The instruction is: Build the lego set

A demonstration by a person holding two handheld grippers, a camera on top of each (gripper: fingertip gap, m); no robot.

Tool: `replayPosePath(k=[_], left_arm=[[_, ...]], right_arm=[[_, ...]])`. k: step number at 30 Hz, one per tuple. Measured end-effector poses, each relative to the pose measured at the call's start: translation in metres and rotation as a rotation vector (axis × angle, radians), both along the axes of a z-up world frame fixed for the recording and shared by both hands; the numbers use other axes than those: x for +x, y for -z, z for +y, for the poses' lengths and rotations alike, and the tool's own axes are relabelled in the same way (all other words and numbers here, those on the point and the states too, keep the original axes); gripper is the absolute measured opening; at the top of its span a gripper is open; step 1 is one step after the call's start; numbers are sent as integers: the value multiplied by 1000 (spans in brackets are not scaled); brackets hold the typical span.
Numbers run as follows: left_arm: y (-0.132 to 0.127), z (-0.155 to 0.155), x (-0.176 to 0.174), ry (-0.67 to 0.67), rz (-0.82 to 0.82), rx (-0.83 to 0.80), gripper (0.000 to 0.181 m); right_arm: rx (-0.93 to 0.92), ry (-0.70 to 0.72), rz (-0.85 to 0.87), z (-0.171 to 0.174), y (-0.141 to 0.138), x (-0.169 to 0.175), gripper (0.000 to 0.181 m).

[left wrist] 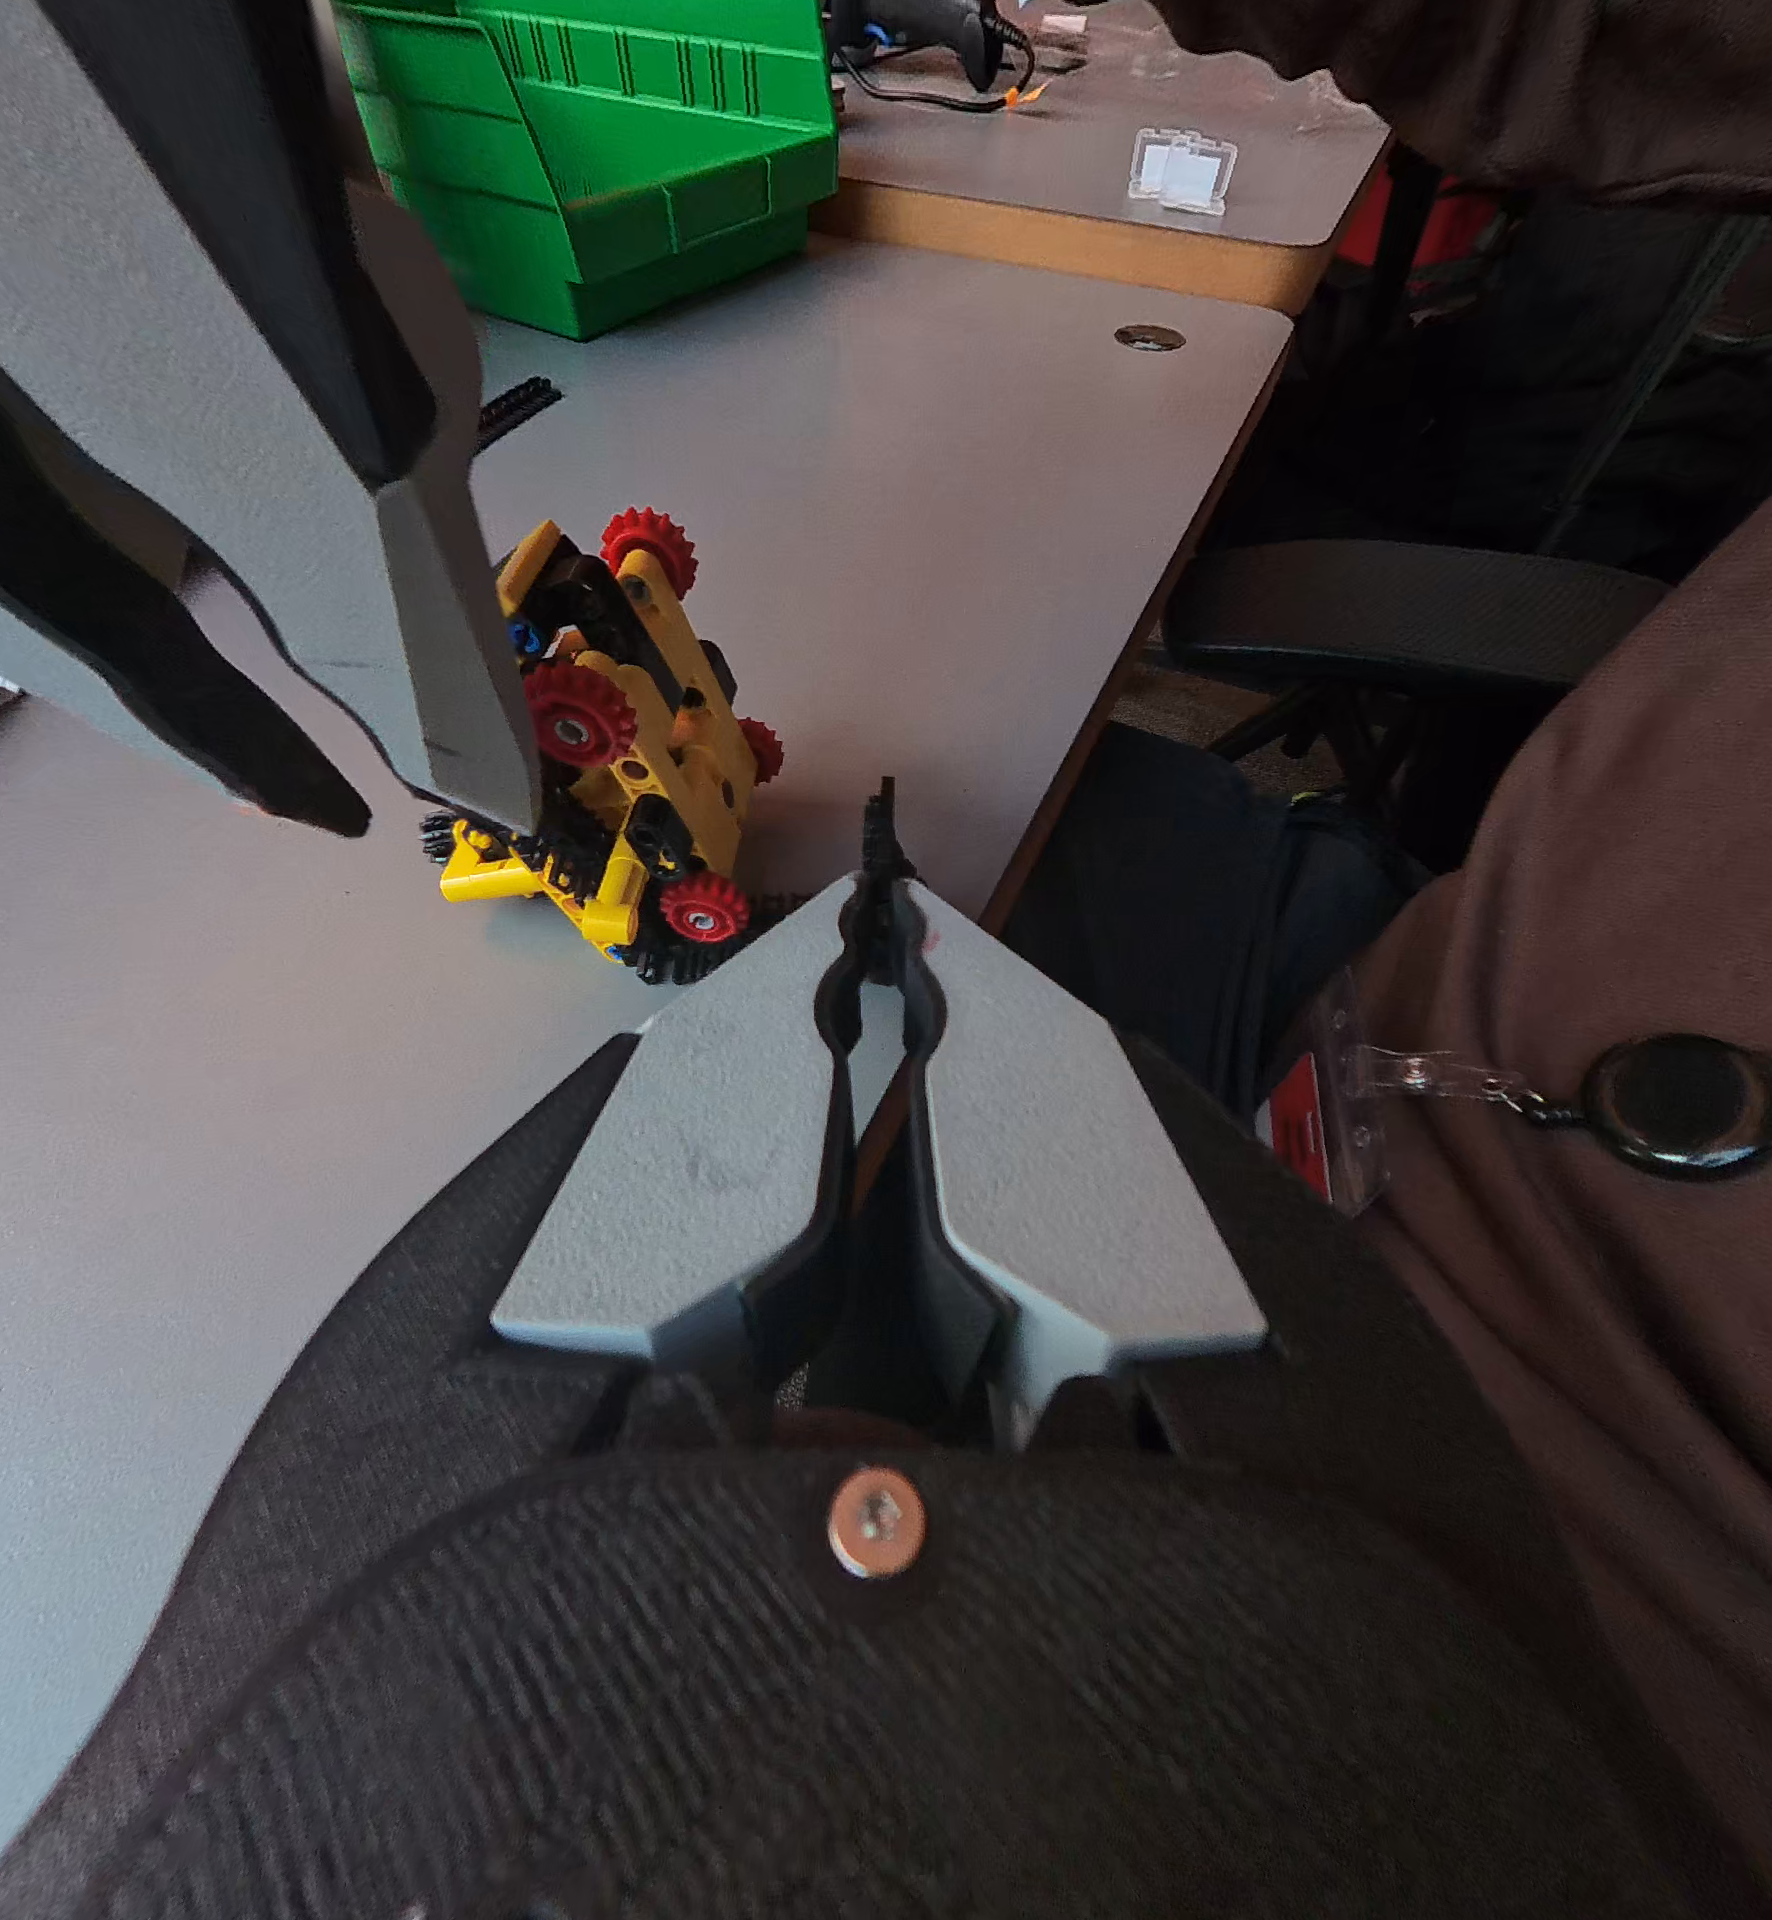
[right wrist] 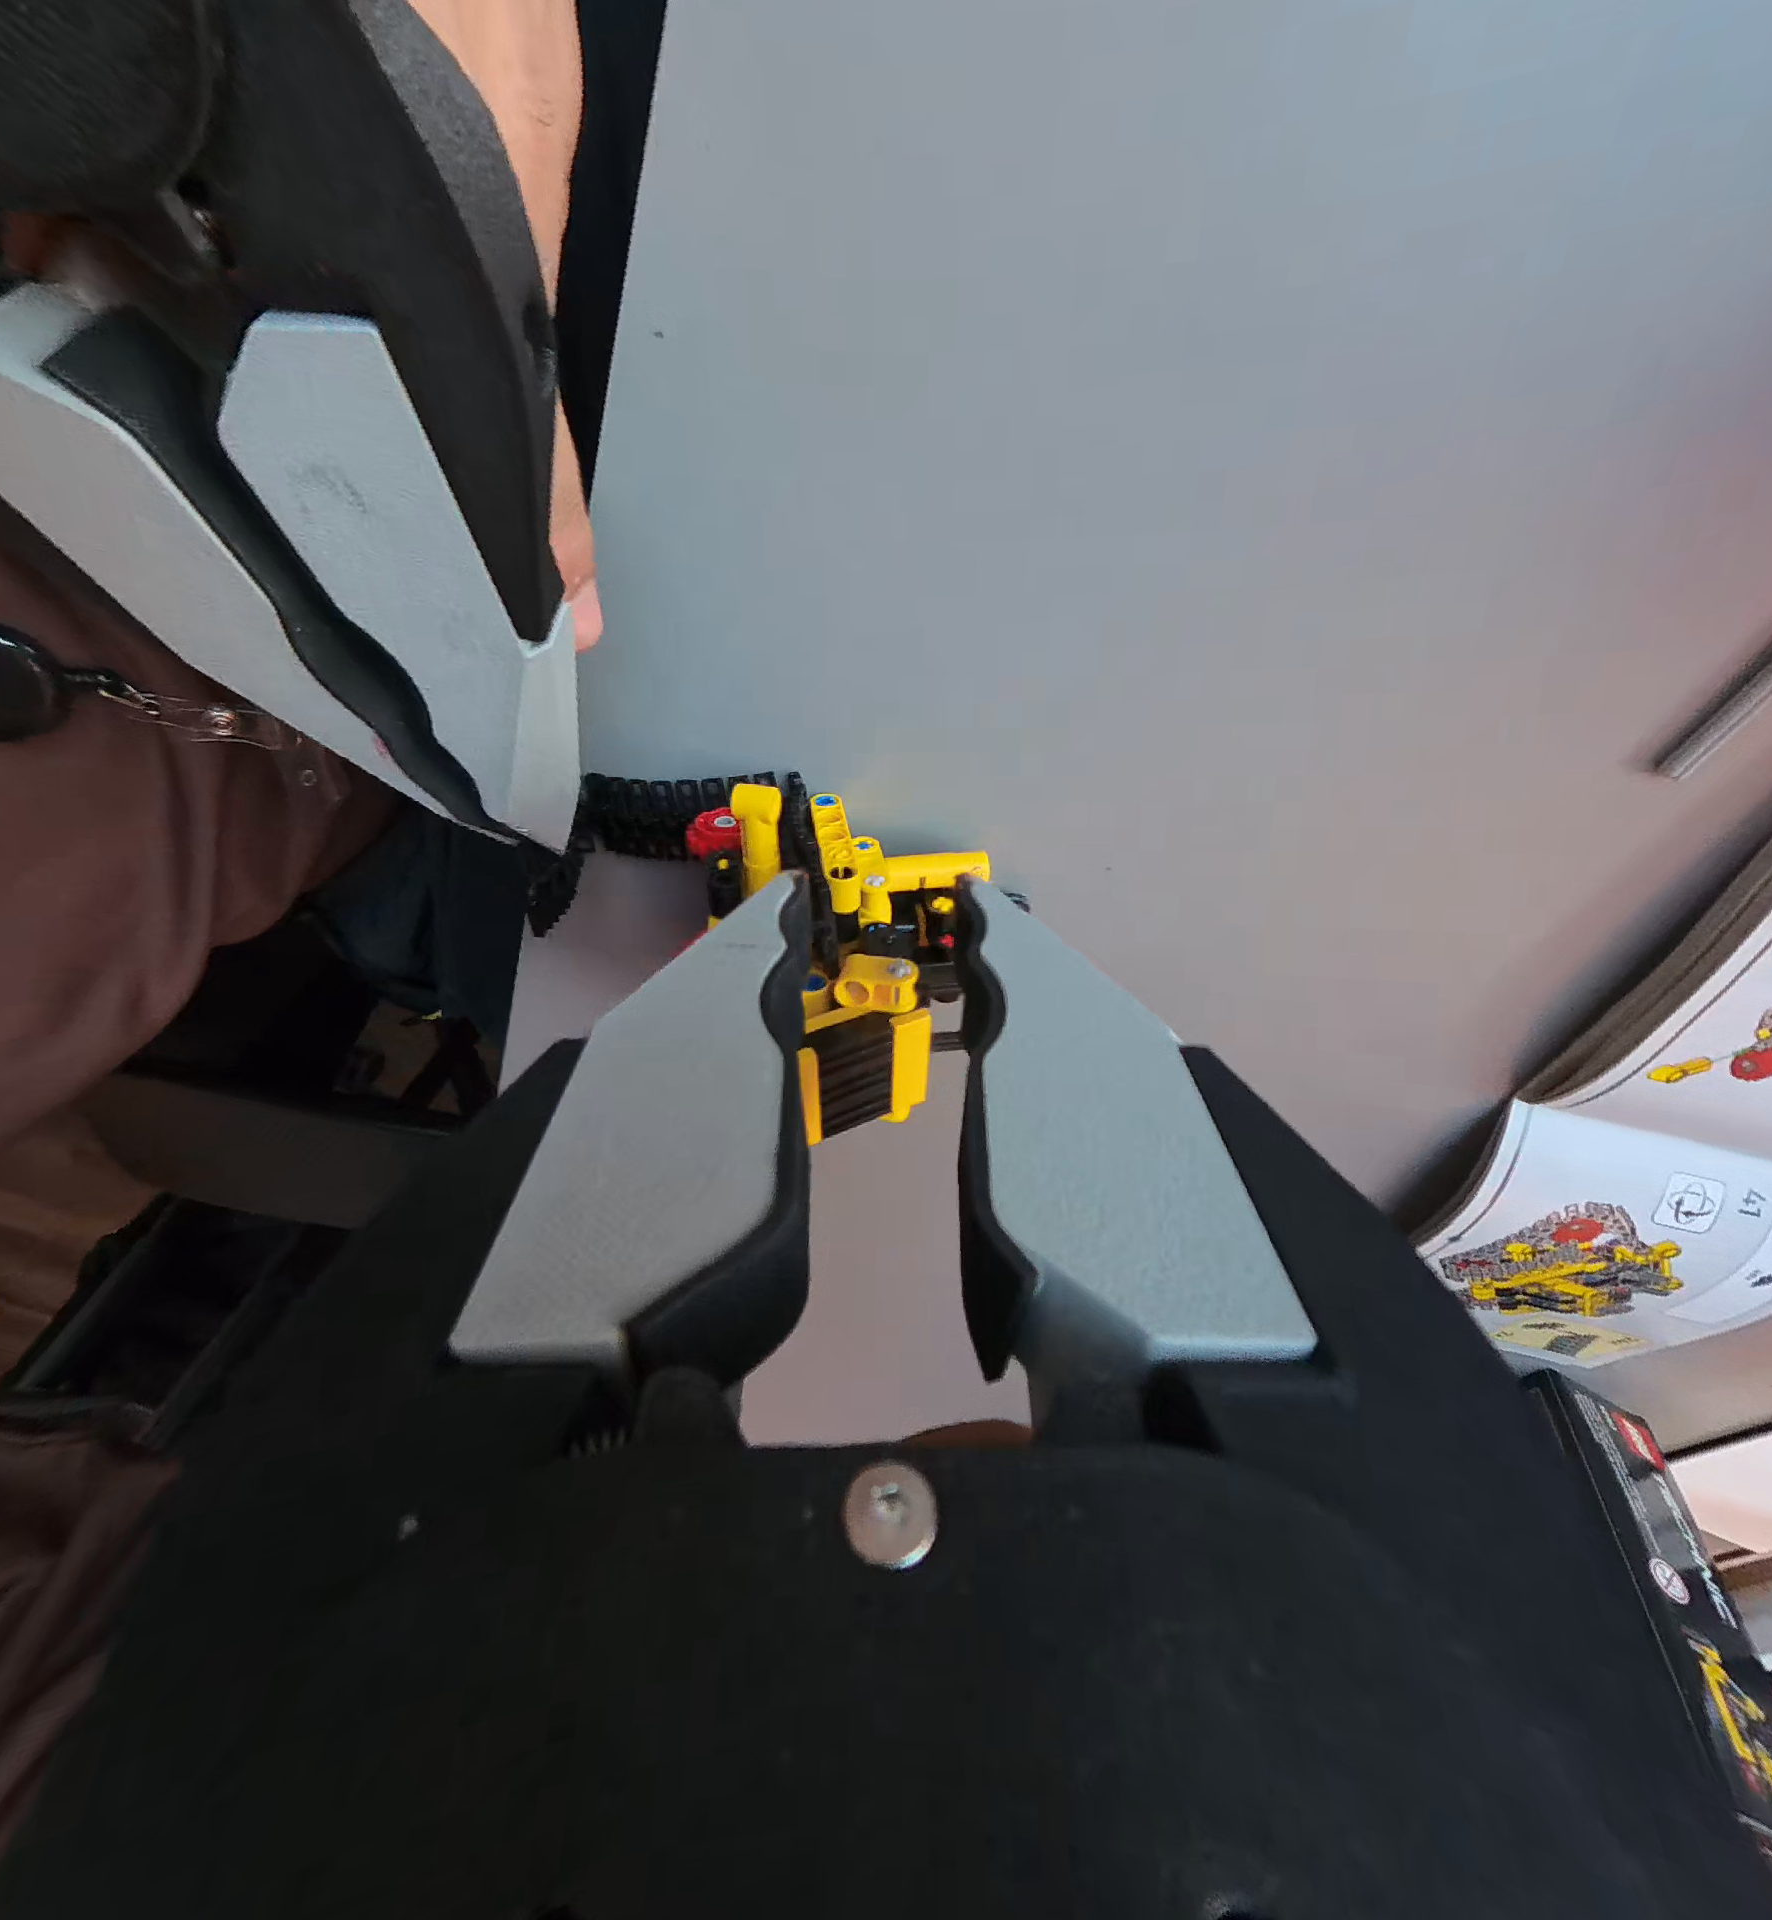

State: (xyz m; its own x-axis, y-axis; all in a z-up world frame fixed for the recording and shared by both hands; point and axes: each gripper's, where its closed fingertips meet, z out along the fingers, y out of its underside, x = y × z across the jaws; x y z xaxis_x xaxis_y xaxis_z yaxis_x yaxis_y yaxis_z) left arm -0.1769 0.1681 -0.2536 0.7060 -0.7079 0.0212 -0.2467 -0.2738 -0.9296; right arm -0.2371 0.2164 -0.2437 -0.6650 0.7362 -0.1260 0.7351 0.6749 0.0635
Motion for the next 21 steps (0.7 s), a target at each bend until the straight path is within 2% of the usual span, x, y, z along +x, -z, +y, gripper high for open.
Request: replayPosePath(k=[5,9,21], left_arm=[[0,0,0,0,3,2,0],[-2,0,0,-6,2,8,0],[-7,4,-1,-23,-4,29,0]], right_arm=[[13,0,-22,5,0,2,18],[8,-15,-43,1,1,6,0],[25,49,19,5,-8,0,0]])
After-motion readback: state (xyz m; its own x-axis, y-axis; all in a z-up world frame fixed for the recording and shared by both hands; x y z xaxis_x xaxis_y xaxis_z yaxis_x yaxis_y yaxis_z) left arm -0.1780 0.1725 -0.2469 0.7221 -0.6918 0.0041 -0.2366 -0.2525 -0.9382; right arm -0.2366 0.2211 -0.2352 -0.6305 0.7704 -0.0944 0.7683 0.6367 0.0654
